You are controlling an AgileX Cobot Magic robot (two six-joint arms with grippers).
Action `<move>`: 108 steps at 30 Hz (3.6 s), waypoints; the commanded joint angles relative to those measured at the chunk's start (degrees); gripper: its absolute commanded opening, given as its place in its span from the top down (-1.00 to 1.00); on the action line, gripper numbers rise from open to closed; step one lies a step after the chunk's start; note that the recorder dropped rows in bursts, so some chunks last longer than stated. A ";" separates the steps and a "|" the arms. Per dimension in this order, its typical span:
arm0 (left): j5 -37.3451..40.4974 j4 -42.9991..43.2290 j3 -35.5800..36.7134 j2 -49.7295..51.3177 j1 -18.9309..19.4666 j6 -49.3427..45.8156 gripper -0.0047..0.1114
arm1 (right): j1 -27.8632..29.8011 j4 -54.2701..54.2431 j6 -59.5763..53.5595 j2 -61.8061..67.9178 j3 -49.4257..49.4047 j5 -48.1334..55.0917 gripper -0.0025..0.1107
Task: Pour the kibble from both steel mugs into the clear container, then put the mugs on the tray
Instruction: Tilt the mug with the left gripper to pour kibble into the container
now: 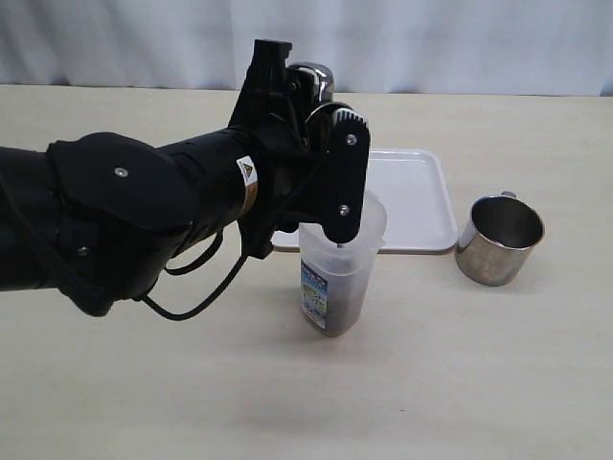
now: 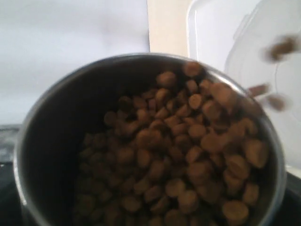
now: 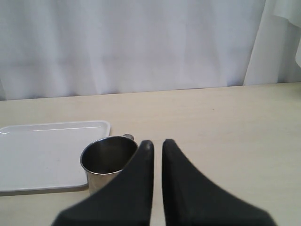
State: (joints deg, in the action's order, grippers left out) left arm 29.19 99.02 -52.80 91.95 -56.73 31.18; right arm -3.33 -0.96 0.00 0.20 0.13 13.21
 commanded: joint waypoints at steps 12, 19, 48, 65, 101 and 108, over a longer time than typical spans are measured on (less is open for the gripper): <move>2.43 0.93 -0.59 -0.08 -0.24 -4.53 0.92 | 0.04 -0.25 -0.64 -0.20 -0.13 0.15 0.87; 2.43 0.93 -0.59 -0.08 -0.24 -7.00 0.92 | 0.04 -0.25 -0.64 -0.20 -0.13 0.15 0.87; 0.20 0.93 -1.99 -0.08 -0.24 -16.37 0.92 | 0.04 -0.25 -0.64 -0.20 -0.13 0.15 0.87; 0.20 0.93 -1.99 0.76 -0.24 -21.98 0.92 | 0.04 -0.25 -0.64 -0.20 -0.13 0.15 0.87; -3.01 0.93 -2.88 0.76 -0.24 -32.04 0.92 | 0.04 -0.25 -0.64 -0.20 -0.13 0.15 0.87; -3.01 0.93 -2.88 0.76 -0.24 -33.11 0.92 | 0.04 -0.25 -0.64 -0.20 -0.13 0.15 0.87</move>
State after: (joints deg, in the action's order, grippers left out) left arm 25.78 99.24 -54.99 93.02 -56.73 -1.48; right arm -3.33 -0.96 0.00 0.20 0.13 13.21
